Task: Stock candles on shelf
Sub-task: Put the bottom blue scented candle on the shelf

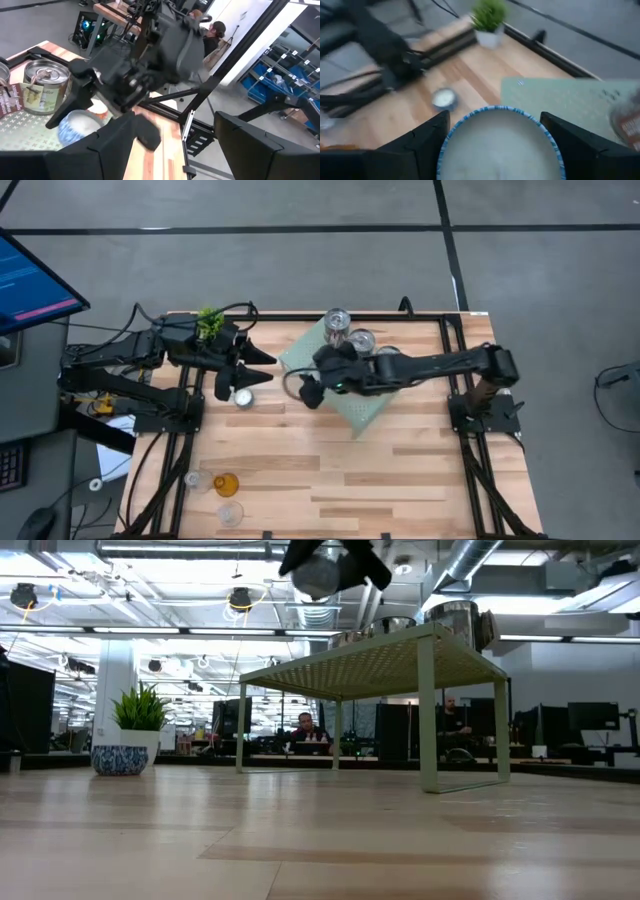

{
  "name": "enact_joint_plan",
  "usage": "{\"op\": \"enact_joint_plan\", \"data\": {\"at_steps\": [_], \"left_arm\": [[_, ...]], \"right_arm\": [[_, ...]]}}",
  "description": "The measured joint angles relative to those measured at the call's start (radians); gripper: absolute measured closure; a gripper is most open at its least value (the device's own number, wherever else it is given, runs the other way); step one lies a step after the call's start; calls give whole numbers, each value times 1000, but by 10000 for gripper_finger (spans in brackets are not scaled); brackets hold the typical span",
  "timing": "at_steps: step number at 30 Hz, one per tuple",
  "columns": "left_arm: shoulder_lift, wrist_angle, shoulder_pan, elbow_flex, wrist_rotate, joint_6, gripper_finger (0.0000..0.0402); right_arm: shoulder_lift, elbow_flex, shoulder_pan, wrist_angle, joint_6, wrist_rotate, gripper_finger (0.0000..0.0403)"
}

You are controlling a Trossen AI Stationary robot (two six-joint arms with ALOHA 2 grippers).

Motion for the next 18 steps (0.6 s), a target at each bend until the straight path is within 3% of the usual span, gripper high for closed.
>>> {"op": "enact_joint_plan", "data": {"at_steps": [7, 18], "left_arm": [[0, 0, 0, 0, 0, 3, 128], [-1, 0, 0, 0, 0, 3, 128]], "right_arm": [[145, 213, 12, -339, 303, 151, 127], [191, 254, 6, -431, 662, 196, 107]]}}
